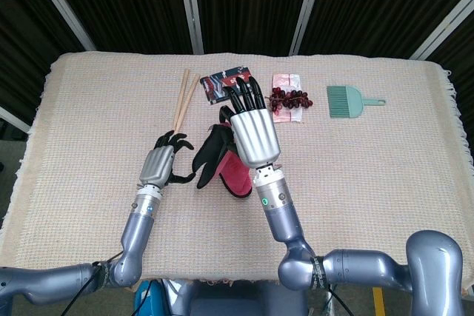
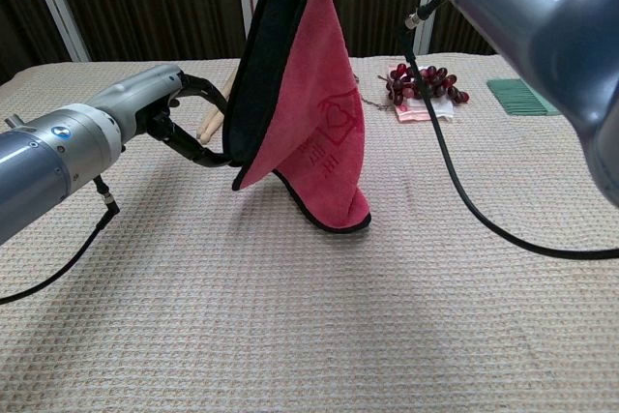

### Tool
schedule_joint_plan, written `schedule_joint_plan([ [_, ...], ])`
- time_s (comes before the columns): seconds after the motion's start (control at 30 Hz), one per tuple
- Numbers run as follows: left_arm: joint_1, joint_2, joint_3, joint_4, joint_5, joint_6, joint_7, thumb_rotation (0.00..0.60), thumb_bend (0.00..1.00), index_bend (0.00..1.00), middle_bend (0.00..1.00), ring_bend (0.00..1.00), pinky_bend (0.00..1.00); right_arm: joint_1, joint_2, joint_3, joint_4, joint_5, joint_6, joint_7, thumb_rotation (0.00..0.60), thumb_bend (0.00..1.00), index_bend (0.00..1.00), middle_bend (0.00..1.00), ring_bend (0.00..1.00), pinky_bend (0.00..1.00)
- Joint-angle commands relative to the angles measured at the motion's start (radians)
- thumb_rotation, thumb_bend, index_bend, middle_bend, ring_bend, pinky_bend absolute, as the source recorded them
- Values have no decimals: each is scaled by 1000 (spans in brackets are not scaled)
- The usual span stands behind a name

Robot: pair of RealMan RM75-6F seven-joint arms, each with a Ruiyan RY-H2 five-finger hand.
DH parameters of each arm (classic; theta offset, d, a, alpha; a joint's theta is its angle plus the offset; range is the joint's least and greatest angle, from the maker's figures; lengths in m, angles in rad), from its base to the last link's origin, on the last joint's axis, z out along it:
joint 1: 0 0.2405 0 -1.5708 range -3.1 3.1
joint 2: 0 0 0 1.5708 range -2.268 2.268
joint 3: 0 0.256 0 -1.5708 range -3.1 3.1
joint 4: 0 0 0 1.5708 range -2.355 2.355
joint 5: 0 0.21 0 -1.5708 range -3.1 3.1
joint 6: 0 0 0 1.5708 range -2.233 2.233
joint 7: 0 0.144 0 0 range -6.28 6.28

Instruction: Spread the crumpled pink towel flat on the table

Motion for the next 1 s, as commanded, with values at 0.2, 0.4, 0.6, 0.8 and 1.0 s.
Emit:
schedule_joint_plan([
  [0.2, 19, 22, 22, -40, 24, 24, -15, 600, 232, 326, 136, 0, 55, 3, -6, -8, -2, 4, 10, -1, 600, 527, 613, 235, 85, 0],
  [0.4, 10, 5, 11, -2, 10, 27, -25, 600, 237, 375, 142, 0, 55, 7, -11, -15, 0, 8, 15, 4, 600, 527, 613, 235, 85, 0],
  [0.6, -36, -49, -13, 86, -31, -7, -16, 600, 248, 428, 152, 0, 56, 12, -18, -19, 4, 14, 17, 9, 600, 527, 613, 235, 85, 0],
  [0.8, -63, -79, -21, 117, -57, -27, -7, 600, 249, 424, 150, 0, 56, 12, -12, -17, 1, 19, 20, 13, 600, 527, 613, 235, 85, 0],
  [1.0, -69, -100, -21, 142, -53, -23, -24, 600, 254, 442, 155, 0, 56, 9, -5, -21, 2, 22, 21, 18, 600, 526, 613, 235, 85, 0],
])
